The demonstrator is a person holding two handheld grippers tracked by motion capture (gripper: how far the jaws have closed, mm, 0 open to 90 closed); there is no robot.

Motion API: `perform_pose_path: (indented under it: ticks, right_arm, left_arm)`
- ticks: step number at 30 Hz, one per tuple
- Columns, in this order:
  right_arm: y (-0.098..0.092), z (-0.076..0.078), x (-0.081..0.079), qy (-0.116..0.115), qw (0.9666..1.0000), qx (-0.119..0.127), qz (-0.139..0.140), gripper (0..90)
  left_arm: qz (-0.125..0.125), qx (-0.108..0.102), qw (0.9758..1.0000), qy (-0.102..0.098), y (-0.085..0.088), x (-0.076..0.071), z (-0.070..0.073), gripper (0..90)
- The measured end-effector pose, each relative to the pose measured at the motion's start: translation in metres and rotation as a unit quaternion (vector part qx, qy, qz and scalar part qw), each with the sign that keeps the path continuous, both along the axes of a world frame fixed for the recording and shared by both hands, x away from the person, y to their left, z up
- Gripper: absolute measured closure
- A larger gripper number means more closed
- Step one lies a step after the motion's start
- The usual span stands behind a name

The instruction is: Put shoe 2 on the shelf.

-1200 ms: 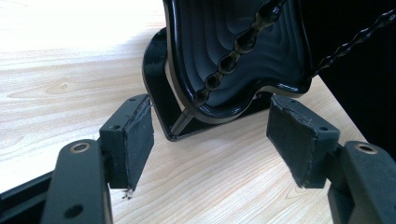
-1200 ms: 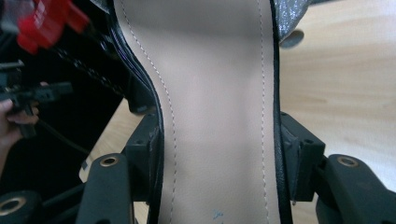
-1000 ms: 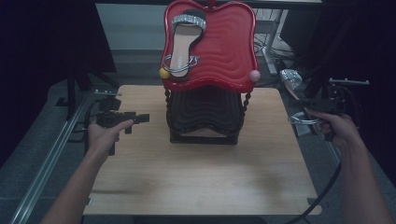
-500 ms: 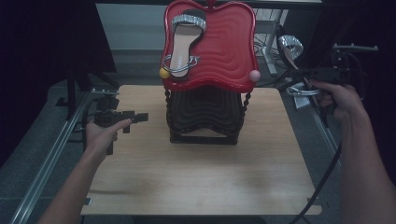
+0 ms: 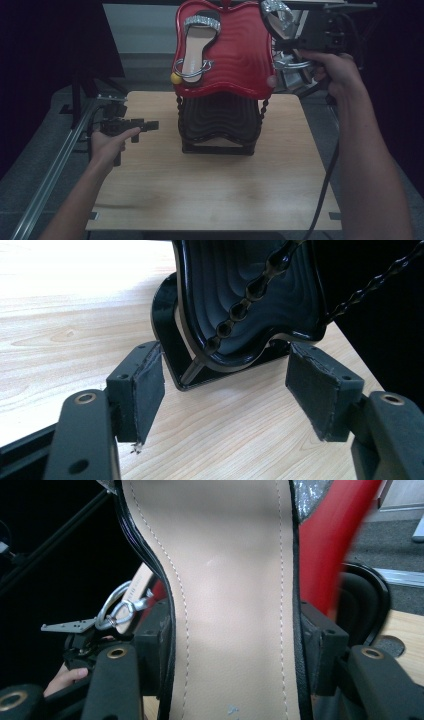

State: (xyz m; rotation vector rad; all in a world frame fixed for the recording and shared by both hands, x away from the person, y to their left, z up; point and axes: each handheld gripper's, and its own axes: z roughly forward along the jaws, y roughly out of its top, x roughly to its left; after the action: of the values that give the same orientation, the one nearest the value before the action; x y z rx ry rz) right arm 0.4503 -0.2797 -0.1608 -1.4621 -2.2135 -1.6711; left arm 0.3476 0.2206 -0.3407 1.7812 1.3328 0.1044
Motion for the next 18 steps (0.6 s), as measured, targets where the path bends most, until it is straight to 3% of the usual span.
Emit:
perform_pose_path:
  ticks: [4,8,13,18]
  right_arm:
    - [0.032,0.006,0.007,0.004,0.9998,-0.018,-0.001,42.5]
    - [0.052,0.008,0.012,0.0,0.9993,-0.035,-0.015,42.5]
    - [0.067,0.004,0.02,0.008,0.9986,-0.041,-0.032,42.5]
    - [0.075,-0.004,0.026,0.004,0.9945,-0.078,-0.07,42.4]
  left_arm:
    - [0.001,-0.002,1.0,-0.001,0.001,0.0,0.001,31.6]
    - [0.0,-0.002,1.0,-0.001,0.003,-0.001,0.001,31.5]
    - [0.003,-0.003,1.0,0.0,0.006,-0.002,0.0,31.4]
    - [0.005,-0.002,1.0,0.001,0.007,-0.001,-0.002,31.2]
